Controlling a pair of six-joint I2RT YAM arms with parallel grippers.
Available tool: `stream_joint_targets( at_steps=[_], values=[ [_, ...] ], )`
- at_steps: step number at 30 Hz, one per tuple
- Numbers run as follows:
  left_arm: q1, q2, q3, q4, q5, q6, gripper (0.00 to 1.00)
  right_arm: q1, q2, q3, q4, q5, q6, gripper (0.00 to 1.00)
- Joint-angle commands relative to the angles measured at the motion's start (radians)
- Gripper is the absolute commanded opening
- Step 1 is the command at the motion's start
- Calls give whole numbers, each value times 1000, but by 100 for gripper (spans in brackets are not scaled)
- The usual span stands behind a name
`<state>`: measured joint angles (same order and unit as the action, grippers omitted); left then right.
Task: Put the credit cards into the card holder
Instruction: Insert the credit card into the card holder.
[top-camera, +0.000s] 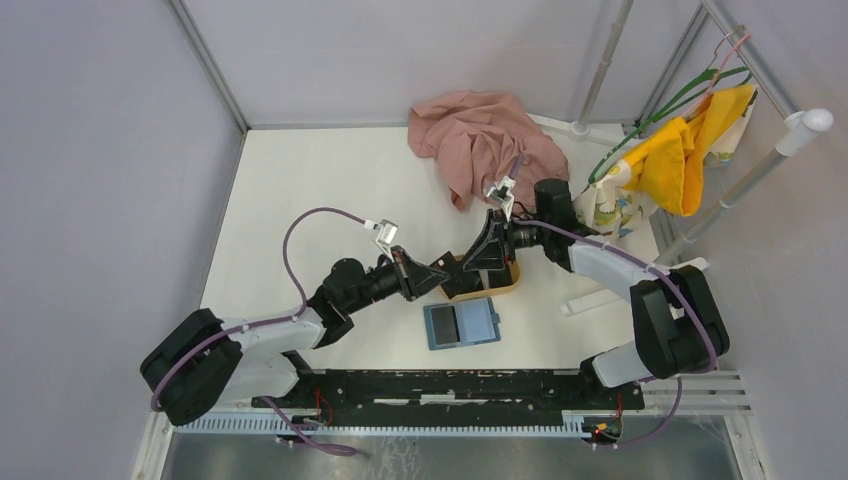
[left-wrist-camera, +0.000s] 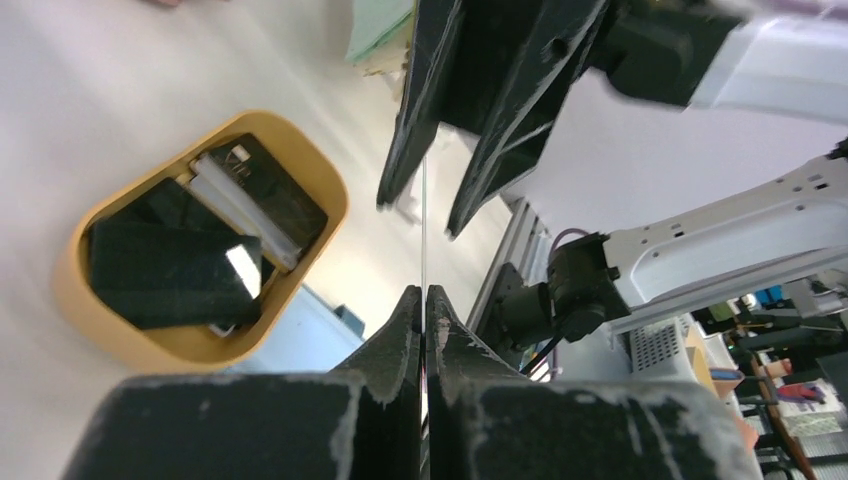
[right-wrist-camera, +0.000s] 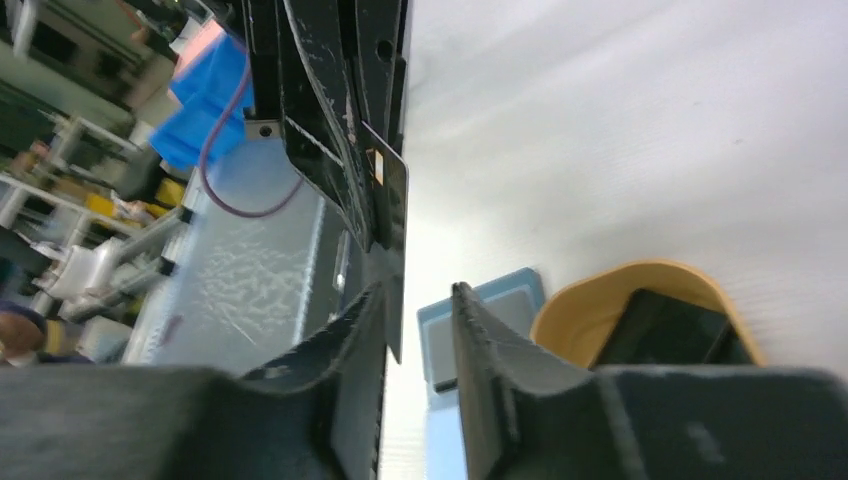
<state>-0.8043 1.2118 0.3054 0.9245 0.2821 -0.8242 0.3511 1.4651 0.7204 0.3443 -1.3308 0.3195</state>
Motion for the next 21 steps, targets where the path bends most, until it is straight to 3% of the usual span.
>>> stream_joint_targets(
  at_steps=[1,4,9,13,21],
  values=[
    [10,-105,44,-270,10,142,2,-3,-31,227,-691,86,-754,41],
    [10,-201,40,-442,-45,199,2,-3,-60,262,-845,205,-977,47],
    [10,-334,29,-611,-66,255,2,-3,-170,162,-880,263,-1244,49],
    [10,-379,7,-654,-53,262,2,-3,-239,73,-978,274,-1610,49],
    [10,-412,-17,-656,-17,255,2,-2,-240,-14,-1084,279,-1930,41]
  ],
)
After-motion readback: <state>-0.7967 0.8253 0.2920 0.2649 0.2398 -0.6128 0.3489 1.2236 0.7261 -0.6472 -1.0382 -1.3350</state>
